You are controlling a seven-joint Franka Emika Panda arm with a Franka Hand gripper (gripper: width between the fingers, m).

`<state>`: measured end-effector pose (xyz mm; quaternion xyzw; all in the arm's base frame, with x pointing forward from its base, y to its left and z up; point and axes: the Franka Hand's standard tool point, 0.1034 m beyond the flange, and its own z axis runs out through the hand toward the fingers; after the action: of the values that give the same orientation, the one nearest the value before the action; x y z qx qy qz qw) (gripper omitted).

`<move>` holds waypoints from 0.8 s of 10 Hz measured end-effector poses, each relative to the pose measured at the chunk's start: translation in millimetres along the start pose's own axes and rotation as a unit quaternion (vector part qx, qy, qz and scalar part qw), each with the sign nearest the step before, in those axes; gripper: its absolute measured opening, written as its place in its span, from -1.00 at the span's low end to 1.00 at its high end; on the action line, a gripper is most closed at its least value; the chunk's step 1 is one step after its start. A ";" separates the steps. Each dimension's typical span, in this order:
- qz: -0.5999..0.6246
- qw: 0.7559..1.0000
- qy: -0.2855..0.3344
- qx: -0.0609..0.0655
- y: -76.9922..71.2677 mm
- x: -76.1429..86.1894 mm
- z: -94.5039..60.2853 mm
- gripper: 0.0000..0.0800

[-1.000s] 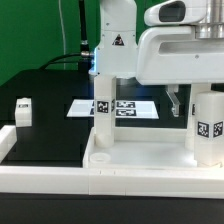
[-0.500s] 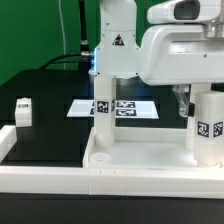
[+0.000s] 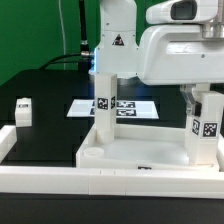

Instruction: Assemble desk

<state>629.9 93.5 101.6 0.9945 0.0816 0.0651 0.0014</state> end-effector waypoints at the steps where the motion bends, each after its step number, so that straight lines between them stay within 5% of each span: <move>1: 0.026 1.000 0.000 0.000 0.0 0.0 0.0 -0.28; 8: 0.251 0.968 -0.001 0.001 -0.4 -0.8 0.7 -0.27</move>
Offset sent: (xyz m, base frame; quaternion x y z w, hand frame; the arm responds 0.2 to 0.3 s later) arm 0.0000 0.0000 0.0000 0.0000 0.0000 0.1938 0.9810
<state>629.2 93.8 100.8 0.9832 -0.1706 0.0623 -0.0159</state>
